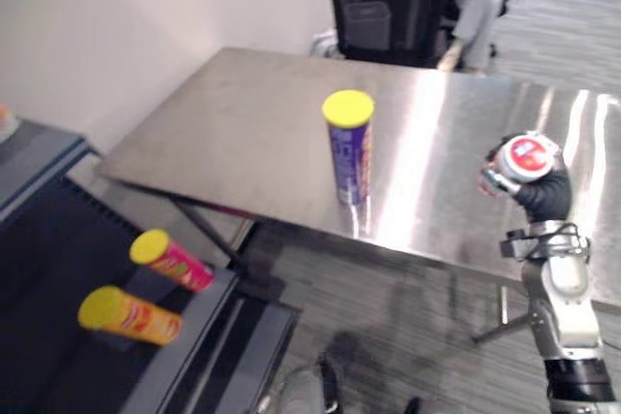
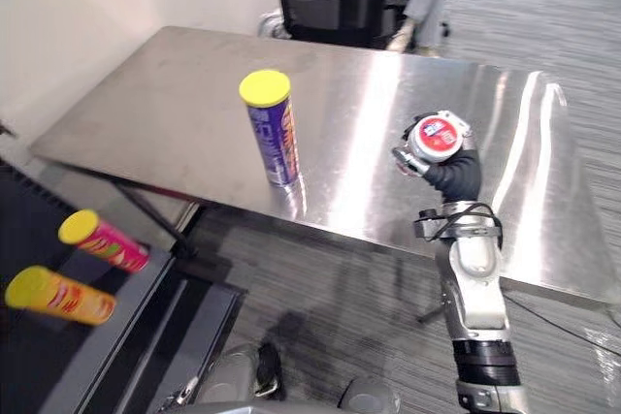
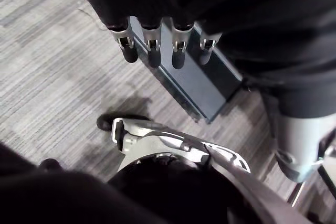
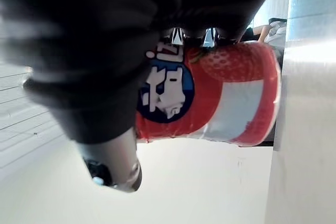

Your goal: Put the gum and the chips on the shelf.

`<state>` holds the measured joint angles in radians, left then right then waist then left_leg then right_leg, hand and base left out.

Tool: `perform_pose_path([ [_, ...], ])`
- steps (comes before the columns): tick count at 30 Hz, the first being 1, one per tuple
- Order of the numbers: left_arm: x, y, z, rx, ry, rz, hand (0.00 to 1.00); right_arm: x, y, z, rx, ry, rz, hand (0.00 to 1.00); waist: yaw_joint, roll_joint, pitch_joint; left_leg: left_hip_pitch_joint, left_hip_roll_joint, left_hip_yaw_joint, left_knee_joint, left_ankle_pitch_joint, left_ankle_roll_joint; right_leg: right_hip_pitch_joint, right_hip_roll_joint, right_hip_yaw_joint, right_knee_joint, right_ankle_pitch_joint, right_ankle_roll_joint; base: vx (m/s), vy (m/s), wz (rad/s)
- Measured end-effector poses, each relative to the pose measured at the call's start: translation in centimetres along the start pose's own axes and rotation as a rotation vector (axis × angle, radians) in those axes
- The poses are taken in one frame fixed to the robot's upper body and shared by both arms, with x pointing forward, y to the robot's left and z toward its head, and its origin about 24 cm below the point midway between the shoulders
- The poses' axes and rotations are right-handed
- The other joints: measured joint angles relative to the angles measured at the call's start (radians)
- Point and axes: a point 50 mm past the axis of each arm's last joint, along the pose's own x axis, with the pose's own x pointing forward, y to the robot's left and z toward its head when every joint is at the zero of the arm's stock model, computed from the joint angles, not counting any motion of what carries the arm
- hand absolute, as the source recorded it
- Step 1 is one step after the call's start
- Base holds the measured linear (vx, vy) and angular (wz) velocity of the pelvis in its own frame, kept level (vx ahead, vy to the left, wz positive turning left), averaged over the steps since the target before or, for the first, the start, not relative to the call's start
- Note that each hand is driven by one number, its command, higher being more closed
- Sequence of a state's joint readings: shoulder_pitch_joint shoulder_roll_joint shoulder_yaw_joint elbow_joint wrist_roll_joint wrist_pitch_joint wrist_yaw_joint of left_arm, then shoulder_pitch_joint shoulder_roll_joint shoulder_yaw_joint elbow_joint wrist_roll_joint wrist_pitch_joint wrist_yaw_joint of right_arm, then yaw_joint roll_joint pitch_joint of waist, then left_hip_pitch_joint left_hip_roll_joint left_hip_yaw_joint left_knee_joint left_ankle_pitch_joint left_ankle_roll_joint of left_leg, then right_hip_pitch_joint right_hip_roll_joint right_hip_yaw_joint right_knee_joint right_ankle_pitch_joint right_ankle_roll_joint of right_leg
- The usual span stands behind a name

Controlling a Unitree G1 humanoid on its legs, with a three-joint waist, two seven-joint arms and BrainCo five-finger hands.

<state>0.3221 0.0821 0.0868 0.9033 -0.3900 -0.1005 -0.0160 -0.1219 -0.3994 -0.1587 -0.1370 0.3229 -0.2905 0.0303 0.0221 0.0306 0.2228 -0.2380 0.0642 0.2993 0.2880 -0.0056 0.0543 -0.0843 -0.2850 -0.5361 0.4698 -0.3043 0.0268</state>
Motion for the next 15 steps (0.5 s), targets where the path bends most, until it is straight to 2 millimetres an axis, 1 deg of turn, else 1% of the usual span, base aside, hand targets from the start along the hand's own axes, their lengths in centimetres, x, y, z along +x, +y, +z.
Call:
perform_pose_path([
  [1,0.1,0.2,0.2,-0.006,0.000,0.009,0.00,-0.2,-0.6,0.1,-0.013,0.002,-0.018,1.00,-0.008,-0.008,-0.009,0.026,-0.031,-0.003,-0.096,0.048,0.017,-0.007,-0.025,-0.056,-0.008,0.007,-0.004,-0.13,-0.061,1.76],
  [2,0.3,0.6,0.5,-0.012,0.003,0.021,0.00,-0.3,-1.1,0.0,-0.017,0.005,-0.045,1.00,-0.003,-0.016,-0.004,0.020,-0.009,0.090,0.034,-0.037,0.077,-0.011,-0.057,-0.101,0.000,0.009,-0.002,-0.10,-0.037,1.45],
  [3,0.1,1.1,-0.1,-0.019,0.022,0.036,0.00,-0.5,-1.0,-0.2,-0.002,0.015,-0.053,1.00,0.007,-0.026,-0.005,0.045,0.046,0.179,0.190,-0.122,0.063,-0.002,-0.086,-0.144,0.012,0.008,-0.004,-0.22,-0.084,1.54],
  [4,-0.1,1.3,-1.0,-0.029,0.051,0.046,0.00,-0.9,-0.9,-0.4,0.003,0.031,-0.047,1.00,0.000,-0.026,-0.006,0.106,0.100,0.230,0.269,-0.148,0.026,0.019,-0.112,-0.204,0.014,0.006,-0.006,-0.20,-0.068,1.34],
  [6,-0.2,1.4,-1.5,-0.036,0.072,0.050,0.00,-1.4,-0.9,-0.7,0.000,0.051,-0.045,1.00,-0.001,-0.029,-0.010,0.151,0.130,0.237,0.280,-0.148,0.020,0.024,-0.130,-0.244,0.019,0.006,-0.005,-0.17,-0.004,1.06],
  [7,-0.3,1.5,-2.0,-0.039,0.088,0.048,0.00,-1.6,-0.9,-0.7,-0.001,0.058,-0.044,1.00,-0.008,-0.031,-0.013,0.192,0.152,0.231,0.254,-0.134,0.002,0.015,-0.150,-0.292,0.028,0.007,-0.004,-0.18,0.065,1.10],
  [8,-0.4,1.5,-2.4,-0.039,0.102,0.049,0.00,-1.8,-0.9,-0.8,0.000,0.063,-0.043,1.00,-0.020,-0.029,-0.014,0.214,0.157,0.228,0.218,-0.123,-0.010,0.008,-0.159,-0.317,0.034,0.008,-0.003,-0.18,0.086,1.17],
  [9,-0.5,1.6,-2.5,-0.037,0.107,0.051,0.00,-1.9,-0.9,-0.9,-0.002,0.068,-0.047,1.00,-0.026,-0.027,-0.017,0.224,0.148,0.229,0.157,-0.135,-0.029,0.000,-0.170,-0.339,0.044,0.010,-0.003,-0.14,0.112,0.94],
  [10,-0.5,1.7,-2.5,-0.027,0.105,0.053,0.00,-2.1,-0.9,-1.1,0.004,0.081,-0.056,1.00,-0.026,-0.024,-0.025,0.227,0.136,0.247,0.100,-0.145,-0.039,-0.001,-0.179,-0.372,0.045,0.022,-0.001,-0.10,0.094,0.77],
  [11,-0.5,1.8,-2.5,-0.019,0.099,0.054,0.00,-2.2,-0.9,-1.2,0.007,0.086,-0.061,1.00,-0.028,-0.031,-0.028,0.224,0.129,0.248,0.079,-0.145,-0.040,0.000,-0.186,-0.391,0.045,0.030,0.001,-0.08,0.097,0.77],
  [12,-0.5,2.0,-2.3,-0.003,0.092,0.054,0.00,-2.2,-0.9,-1.2,0.004,0.093,-0.071,1.00,-0.031,-0.040,-0.033,0.223,0.120,0.259,0.043,-0.150,-0.049,0.002,-0.194,-0.424,0.043,0.052,0.011,-0.03,0.065,0.60],
  [13,-0.5,2.1,-2.3,0.001,0.092,0.054,0.00,-2.2,-1.0,-1.2,0.002,0.092,-0.078,1.00,-0.031,-0.041,-0.034,0.222,0.120,0.270,0.028,-0.157,-0.062,0.005,-0.194,-0.441,0.043,0.057,0.012,-0.01,0.098,0.73],
  [14,-0.5,2.1,-2.3,0.012,0.093,0.052,0.00,-2.2,-1.2,-1.1,-0.002,0.089,-0.093,1.00,-0.036,-0.041,-0.034,0.223,0.118,0.271,0.002,-0.174,-0.090,0.017,-0.196,-0.468,0.045,0.065,0.018,0.00,0.135,0.69],
  [15,-0.5,2.2,-2.3,0.024,0.096,0.052,0.00,-2.2,-1.3,-1.1,-0.001,0.090,-0.102,1.00,-0.039,-0.049,-0.038,0.224,0.108,0.271,-0.021,-0.186,-0.108,0.022,-0.206,-0.481,0.054,0.071,0.026,0.00,0.155,0.66],
])
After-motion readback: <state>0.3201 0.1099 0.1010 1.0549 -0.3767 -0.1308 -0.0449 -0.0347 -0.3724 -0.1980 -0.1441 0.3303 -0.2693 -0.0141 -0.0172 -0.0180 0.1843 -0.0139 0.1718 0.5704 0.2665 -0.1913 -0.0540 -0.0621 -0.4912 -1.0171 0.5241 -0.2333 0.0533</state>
